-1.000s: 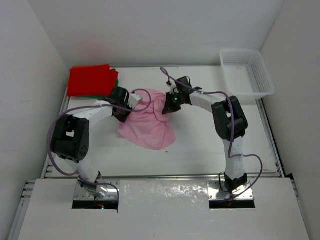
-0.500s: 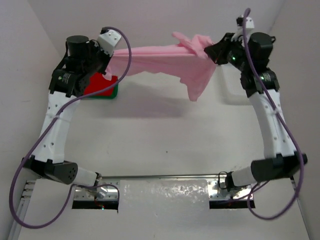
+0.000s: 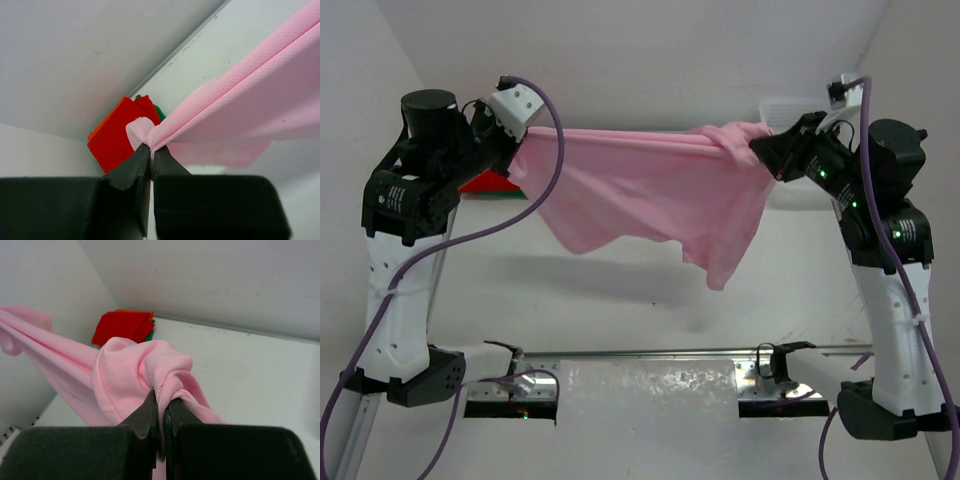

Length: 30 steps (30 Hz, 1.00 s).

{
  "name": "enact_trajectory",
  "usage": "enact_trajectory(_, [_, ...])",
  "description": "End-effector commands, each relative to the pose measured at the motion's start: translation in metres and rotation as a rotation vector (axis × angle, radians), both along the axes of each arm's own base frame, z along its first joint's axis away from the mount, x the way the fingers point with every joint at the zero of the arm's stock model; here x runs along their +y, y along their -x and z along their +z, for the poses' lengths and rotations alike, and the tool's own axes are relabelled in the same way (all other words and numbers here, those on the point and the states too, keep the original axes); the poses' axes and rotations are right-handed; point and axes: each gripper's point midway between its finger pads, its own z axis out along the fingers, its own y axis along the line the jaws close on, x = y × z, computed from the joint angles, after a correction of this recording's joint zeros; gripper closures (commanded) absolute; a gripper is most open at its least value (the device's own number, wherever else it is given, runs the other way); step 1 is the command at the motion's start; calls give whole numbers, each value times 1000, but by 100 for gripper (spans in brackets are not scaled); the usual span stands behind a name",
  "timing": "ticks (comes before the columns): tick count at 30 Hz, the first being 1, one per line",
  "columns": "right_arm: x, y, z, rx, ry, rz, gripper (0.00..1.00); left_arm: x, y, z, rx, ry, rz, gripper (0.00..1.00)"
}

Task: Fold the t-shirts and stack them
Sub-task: Flatten out the tshirt

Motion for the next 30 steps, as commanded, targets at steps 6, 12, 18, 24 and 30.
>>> enact_trajectory(6, [-9, 18, -66, 168, 34, -16, 100, 6, -13, -33, 66, -66, -2, 100])
enact_trajectory(12, [-9, -45, -175, 450, 38, -82, 98, -3, -97, -143, 188, -100, 44, 90])
enact_trajectory(18, [-23, -153, -271, 709, 190, -202, 51, 13, -213, -234, 377, -58, 325, 49])
enact_trajectory(24, [-47, -138, -287, 836, 382, -248, 6, -11, -163, -206, 454, 51, 157, 21])
enact_trajectory(30, [-34, -57, -327, 818, 353, -228, 50, -5, -50, -283, 536, -209, -49, 58])
